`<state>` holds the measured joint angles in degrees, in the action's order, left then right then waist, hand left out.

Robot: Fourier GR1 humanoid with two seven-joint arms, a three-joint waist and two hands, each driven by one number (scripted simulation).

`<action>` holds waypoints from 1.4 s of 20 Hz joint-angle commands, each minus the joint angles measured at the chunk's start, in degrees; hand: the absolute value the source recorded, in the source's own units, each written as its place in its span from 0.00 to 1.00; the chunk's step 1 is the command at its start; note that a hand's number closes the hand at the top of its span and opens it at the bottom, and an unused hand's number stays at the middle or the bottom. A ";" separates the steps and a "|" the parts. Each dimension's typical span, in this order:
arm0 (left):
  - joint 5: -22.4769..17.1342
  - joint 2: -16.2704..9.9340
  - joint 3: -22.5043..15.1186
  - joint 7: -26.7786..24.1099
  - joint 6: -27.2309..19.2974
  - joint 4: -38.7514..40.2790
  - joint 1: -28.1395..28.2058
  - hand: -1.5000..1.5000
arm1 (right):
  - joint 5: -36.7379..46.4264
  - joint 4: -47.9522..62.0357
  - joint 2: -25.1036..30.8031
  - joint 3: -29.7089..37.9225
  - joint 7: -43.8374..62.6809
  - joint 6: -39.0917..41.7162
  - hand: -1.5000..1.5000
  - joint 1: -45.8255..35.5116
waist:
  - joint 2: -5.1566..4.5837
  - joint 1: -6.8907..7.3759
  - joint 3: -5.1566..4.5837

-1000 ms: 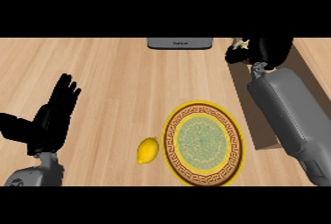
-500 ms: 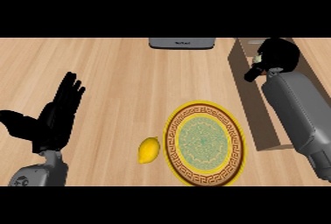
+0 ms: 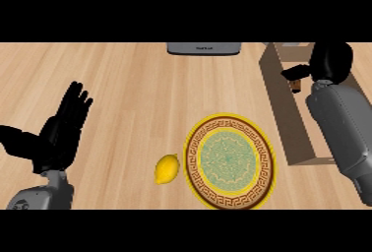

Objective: Pick the cupcake from the plate and place it in the cardboard box

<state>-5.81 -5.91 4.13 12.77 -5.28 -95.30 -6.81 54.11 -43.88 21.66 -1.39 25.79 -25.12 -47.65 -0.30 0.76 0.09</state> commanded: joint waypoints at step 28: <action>0.93 0.38 0.45 -1.54 0.27 0.96 0.49 0.50 | -48.09 -32.45 0.18 29.10 -29.36 0.95 0.00 27.46 | 0.32 -0.87 -0.08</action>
